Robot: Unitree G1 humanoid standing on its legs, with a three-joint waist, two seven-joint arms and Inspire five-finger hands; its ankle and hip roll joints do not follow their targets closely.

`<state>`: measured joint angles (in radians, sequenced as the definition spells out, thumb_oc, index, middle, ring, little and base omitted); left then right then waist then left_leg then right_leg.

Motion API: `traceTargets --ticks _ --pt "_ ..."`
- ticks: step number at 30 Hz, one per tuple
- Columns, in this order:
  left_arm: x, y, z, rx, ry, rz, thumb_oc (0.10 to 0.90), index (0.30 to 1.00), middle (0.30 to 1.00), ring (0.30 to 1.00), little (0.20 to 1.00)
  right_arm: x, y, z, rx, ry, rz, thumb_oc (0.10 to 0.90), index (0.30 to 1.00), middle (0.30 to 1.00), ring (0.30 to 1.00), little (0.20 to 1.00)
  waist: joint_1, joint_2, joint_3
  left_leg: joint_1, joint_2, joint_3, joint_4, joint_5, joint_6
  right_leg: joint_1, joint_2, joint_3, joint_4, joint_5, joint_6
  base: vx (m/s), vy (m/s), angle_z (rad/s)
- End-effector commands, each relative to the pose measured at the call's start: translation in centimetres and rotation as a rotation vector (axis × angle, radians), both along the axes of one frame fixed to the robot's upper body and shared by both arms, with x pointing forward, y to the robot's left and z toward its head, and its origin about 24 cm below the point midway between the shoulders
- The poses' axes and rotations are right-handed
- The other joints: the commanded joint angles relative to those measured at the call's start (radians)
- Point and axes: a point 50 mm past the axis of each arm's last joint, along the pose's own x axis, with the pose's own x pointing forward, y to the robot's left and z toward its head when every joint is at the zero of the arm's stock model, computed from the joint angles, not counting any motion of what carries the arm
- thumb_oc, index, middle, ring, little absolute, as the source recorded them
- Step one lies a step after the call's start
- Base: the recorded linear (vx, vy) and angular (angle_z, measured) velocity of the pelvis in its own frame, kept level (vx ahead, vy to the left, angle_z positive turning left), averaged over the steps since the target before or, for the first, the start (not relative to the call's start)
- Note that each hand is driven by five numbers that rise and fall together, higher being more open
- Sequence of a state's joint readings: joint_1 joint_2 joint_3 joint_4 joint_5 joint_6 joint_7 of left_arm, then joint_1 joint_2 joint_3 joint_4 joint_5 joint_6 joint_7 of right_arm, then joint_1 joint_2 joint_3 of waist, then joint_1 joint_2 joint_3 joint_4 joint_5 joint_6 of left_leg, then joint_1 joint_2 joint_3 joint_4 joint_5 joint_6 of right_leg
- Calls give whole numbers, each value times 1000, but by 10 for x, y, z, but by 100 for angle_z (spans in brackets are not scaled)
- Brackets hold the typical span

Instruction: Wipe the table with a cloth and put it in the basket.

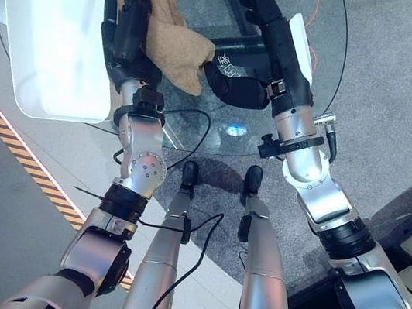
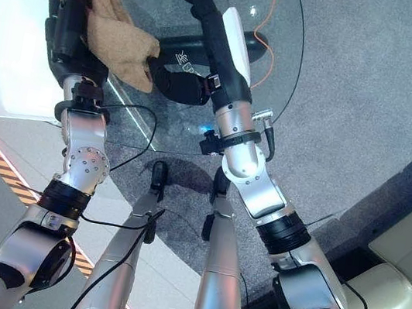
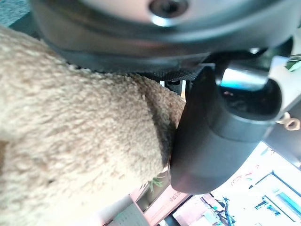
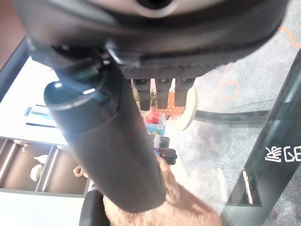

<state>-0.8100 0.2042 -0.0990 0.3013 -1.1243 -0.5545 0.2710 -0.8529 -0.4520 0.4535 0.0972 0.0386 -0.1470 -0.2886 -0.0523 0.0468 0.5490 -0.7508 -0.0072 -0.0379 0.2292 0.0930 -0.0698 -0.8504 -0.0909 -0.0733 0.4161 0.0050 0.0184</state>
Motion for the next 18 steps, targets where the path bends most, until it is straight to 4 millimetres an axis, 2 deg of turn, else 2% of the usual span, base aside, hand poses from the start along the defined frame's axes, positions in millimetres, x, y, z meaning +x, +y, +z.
traceTargets --ticks 1,11,17,18 --pt "-32 9 69 38 -377 124 100 300 300 300 200 -53 15 63 165 -379 195 800 900 900 900 900 24 -13 -29 19 -51 75 39 -68 27 70 53 -34 -59 -51 23 0 0 0" --pt "-34 23 63 25 -369 209 100 300 300 300 200 -41 -4 56 236 -385 38 800 900 900 900 900 22 -10 -29 19 -49 77 34 -68 25 69 54 -30 -61 -54 22 0 0 0" --pt "-34 40 55 2 -347 274 100 300 300 300 200 -22 -32 40 315 -345 -179 800 900 900 900 900 19 -8 -29 20 -47 77 31 -70 25 69 55 -28 -61 -57 22 0 0 0" --pt "-35 45 53 0 -343 294 100 300 300 300 200 -16 -43 35 352 -316 -220 800 900 900 900 900 18 -7 -29 20 -45 78 30 -70 24 69 55 -27 -62 -57 22 0 0 0"
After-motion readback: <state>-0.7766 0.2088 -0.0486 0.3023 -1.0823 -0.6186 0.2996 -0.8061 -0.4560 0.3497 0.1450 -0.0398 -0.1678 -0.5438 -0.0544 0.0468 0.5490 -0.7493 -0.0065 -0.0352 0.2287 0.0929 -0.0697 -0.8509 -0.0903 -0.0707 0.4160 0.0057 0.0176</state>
